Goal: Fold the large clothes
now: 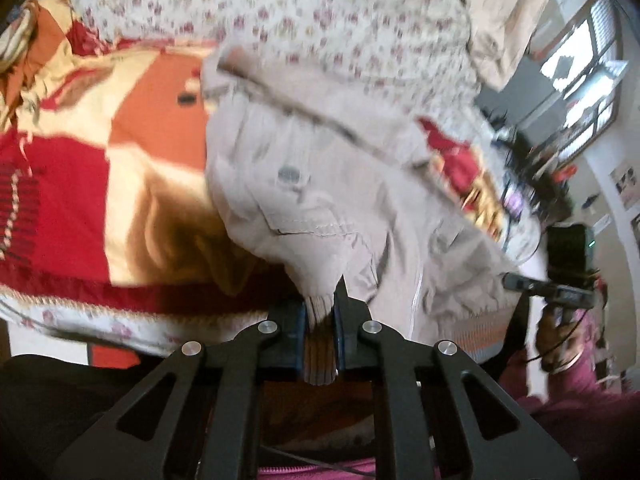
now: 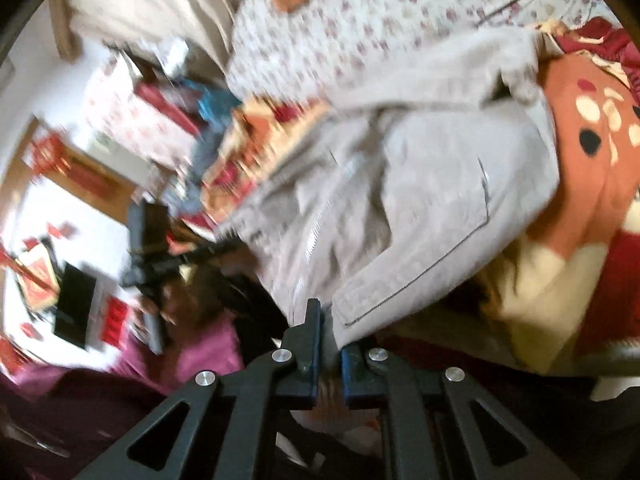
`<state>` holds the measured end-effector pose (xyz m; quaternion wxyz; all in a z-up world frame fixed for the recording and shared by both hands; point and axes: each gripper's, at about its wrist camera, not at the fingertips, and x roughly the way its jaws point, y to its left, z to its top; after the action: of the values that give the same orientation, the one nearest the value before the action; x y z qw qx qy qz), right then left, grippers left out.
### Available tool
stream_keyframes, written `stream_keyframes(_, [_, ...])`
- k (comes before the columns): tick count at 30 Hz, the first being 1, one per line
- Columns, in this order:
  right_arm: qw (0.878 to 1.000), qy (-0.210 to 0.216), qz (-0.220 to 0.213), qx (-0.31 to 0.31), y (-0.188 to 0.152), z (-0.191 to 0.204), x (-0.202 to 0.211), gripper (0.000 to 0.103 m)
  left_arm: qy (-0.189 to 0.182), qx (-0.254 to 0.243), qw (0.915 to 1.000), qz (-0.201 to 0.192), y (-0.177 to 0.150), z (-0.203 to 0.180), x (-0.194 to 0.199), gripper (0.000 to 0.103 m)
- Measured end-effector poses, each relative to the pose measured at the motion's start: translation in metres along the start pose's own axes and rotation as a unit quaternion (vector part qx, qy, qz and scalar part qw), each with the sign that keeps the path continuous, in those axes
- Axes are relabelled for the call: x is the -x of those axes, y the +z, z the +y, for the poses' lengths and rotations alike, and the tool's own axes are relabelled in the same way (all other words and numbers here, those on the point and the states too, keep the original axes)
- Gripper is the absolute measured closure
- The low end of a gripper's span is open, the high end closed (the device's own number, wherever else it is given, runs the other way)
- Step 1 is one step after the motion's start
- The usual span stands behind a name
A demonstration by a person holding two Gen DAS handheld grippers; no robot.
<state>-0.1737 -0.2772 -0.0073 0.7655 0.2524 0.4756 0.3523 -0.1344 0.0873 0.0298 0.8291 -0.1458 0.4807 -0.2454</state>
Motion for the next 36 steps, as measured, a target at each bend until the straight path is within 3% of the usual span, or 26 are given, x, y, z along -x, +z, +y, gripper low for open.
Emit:
stream_keyframes(8, [0.993,0.027,-0.114,-0.008,0.066,-0.005,0.033,0.096,-0.015,0.015,0.9963,-0.084,0.081,-0.005,0.03,0.094])
stream_keyframes(14, [0.983,-0.017,-0.181,-0.029,0.132,-0.037,0.05,0.097,0.0,0.023,0.9936,-0.11,0.168,-0.005,0.002,0.094])
stream_keyframes(19, [0.972,-0.059,-0.215,-0.077,0.193,-0.086,0.047,0.097,0.034,0.05,0.9937,-0.094,0.238,0.009,-0.066,0.094])
stream_keyframes(25, [0.968,-0.123,-0.189,-0.106,0.248,-0.147,0.017,0.097,0.087,0.065,0.9922,-0.061,0.288,0.035,-0.151,0.093])
stream_keyframes(27, [0.965,-0.138,-0.178,-0.131,0.26,-0.172,0.001,0.097,0.082,0.092,0.992,-0.027,0.296,0.055,-0.183,0.091])
stream_keyframes(29, [0.962,-0.16,-0.154,-0.158,0.266,-0.194,-0.011,0.096,0.088,0.101,0.9909,-0.007,0.299,0.067,-0.198,0.082])
stream_keyframes(31, [0.963,-0.165,-0.148,-0.155,0.267,-0.197,-0.013,0.094,0.085,0.102,0.9912,-0.005,0.302,0.074,-0.199,0.061])
stream_keyframes(32, [0.963,-0.166,-0.154,-0.147,0.266,-0.194,-0.009,0.09,0.085,0.102,0.9911,-0.012,0.304,0.075,-0.193,0.053])
stream_keyframes(33, [0.962,-0.172,-0.162,-0.138,0.263,-0.187,-0.004,0.078,0.083,0.102,0.991,-0.024,0.305,0.075,-0.183,0.043])
stream_keyframes(34, [0.96,-0.18,-0.172,-0.127,0.261,-0.179,0.003,0.07,0.079,0.101,0.991,-0.038,0.305,0.075,-0.171,0.039])
stream_keyframes(35, [0.957,-0.188,-0.187,-0.114,0.258,-0.169,0.011,0.055,0.076,0.1,0.991,-0.046,0.305,0.073,-0.162,0.037])
stream_keyframes(36, [0.955,-0.193,-0.199,-0.102,0.255,-0.159,0.017,0.054,0.075,0.094,0.9913,-0.052,0.303,0.071,-0.15,0.037])
